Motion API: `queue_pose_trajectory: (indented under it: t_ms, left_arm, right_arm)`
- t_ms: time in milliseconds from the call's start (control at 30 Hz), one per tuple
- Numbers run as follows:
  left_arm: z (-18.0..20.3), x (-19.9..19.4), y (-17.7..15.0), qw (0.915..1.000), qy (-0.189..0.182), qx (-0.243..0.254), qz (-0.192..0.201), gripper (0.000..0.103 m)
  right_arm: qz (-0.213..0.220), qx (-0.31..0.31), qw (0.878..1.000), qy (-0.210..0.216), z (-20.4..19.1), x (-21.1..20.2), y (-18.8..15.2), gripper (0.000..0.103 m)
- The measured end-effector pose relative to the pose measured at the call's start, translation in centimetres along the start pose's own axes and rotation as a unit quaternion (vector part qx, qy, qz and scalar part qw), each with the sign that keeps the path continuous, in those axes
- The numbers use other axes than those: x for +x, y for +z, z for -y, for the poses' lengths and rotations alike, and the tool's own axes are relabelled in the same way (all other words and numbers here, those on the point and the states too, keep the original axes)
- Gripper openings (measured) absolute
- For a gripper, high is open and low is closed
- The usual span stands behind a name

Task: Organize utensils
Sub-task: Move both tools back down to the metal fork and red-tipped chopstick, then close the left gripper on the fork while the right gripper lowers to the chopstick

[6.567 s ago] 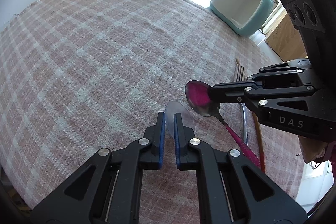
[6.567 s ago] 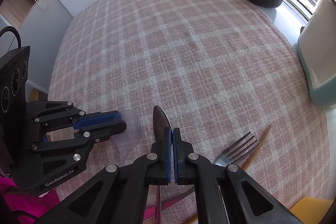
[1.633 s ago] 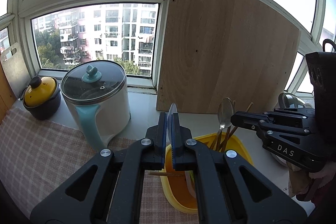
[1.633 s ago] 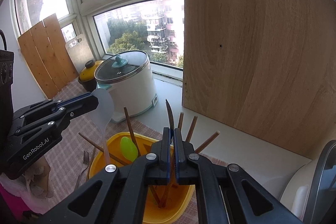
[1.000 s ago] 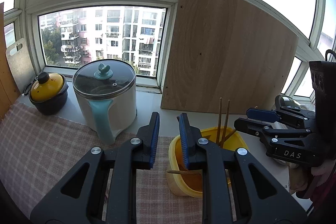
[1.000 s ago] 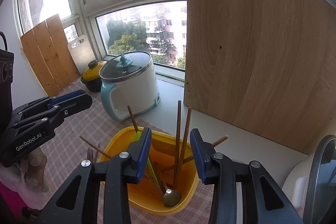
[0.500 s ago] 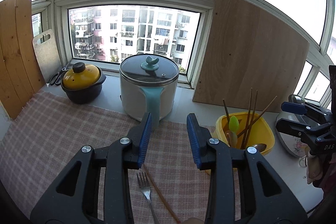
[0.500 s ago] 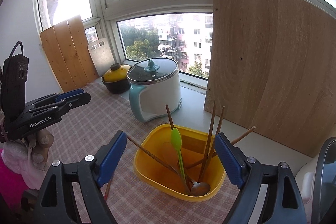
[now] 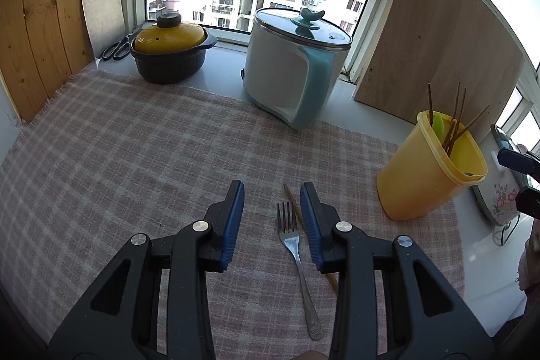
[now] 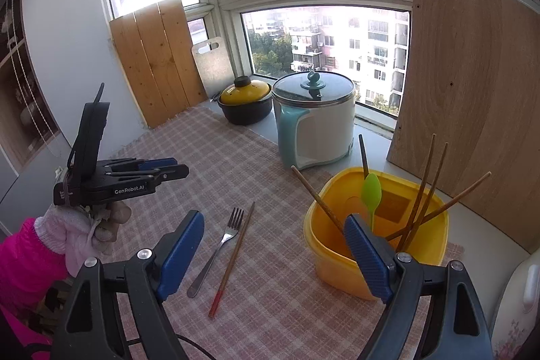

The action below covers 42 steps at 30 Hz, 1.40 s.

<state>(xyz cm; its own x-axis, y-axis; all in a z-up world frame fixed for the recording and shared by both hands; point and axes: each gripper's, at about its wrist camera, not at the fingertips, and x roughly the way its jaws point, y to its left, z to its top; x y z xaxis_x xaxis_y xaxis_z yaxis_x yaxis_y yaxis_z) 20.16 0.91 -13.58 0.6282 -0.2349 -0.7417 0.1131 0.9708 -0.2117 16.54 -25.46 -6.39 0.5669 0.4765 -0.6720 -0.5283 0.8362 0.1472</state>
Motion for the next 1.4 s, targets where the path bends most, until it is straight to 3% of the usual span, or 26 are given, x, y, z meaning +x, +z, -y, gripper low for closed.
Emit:
queue_pose_trajectory:
  t_ms: [167,533,867,1067,1300,1333,1400]
  left_arm:
    - [-0.7,3.0,-1.6,0.9985,-0.031,-0.014,-0.043,0.034]
    - [0.4,8.1,-2.2,0.995,-0.042,0.024,-0.087,0.034]
    - [2.2,11.5,-2.9,0.9915,-0.007,0.06,-0.115,0.035]
    - [2.7,12.4,-2.8,0.9912,0.02,0.065,-0.113,0.044]
    - [3.2,13.0,-2.5,0.9909,0.049,0.076,-0.099,0.044]
    - [3.0,12.9,-2.5,0.991,0.048,0.076,-0.099,0.043]
    - [2.9,12.7,-2.7,0.9912,0.043,0.078,-0.097,0.03]
  right_arm:
    - [-0.034,-0.003,0.999,0.018,-1.6,2.3,-1.6,0.077]
    - [-0.099,0.007,0.994,0.037,-2.7,6.8,-3.9,0.06]
    - [-0.118,0.002,0.993,0.031,-3.0,8.0,-4.6,0.06]
    - [-0.122,0.002,0.992,0.03,-3.0,8.1,-4.7,0.06]
    - [-0.13,-0.006,0.991,0.029,-3.4,8.9,-4.6,0.06]
    - [-0.131,-0.007,0.991,0.029,-3.5,9.0,-4.6,0.06]
    - [-0.133,-0.008,0.991,0.03,-3.6,9.3,-4.5,0.06]
